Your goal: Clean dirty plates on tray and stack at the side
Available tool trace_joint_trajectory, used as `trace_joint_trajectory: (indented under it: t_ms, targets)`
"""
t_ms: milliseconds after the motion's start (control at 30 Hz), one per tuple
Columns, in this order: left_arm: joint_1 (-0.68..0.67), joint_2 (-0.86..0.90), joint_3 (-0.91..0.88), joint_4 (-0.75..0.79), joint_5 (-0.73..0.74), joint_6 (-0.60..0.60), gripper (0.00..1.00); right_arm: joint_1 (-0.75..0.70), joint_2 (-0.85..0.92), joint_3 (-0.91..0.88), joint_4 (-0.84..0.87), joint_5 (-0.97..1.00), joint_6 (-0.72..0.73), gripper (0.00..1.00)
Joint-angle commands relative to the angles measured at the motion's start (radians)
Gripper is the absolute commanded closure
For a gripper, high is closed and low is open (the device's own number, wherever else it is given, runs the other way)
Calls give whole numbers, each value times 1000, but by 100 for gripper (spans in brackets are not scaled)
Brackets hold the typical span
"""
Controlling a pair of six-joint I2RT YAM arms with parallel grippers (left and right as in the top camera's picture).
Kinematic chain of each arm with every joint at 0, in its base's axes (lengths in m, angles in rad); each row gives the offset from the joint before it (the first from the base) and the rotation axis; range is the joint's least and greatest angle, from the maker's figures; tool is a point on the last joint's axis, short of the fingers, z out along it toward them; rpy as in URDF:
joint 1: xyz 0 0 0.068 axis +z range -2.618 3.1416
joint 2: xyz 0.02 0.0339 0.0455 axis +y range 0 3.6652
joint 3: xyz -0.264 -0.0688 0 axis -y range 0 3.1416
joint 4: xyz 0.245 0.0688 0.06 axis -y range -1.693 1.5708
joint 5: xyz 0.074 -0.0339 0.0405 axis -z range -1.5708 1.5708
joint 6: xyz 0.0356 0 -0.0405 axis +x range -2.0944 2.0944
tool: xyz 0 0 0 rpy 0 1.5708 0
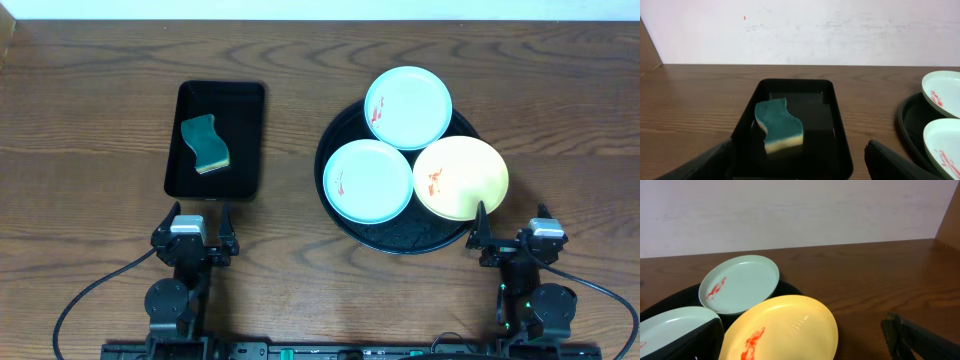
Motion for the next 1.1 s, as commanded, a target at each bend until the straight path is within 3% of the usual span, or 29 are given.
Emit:
trace_joint_trajectory:
  t_ms: [0, 167, 267, 533, 800, 967, 1067]
  targets:
    - [-1, 0, -11, -42, 2, -4, 18, 6, -5, -2, -5, 3, -12, 1]
    - [-2, 0, -11, -41, -6, -6, 18, 6, -5, -2, -5, 3, -12, 1]
    - [-2, 0, -11, -35, 72, -62, 18, 6, -5, -2, -5, 3, -12, 1]
    - [-2, 0, -11, -12, 439, -502, 18, 6, -5, -2, -5, 3, -12, 1]
    - [-1, 0, -11, 95, 462, -899, 18, 6, -5, -2, -5, 3, -12, 1]
    - [-1, 0, 4, 444, 542, -909, 18, 6, -5, -2, -5, 3, -12, 1]
    - [0, 2, 77, 467, 541, -797, 17, 6, -5, -2, -5, 3, -12, 1]
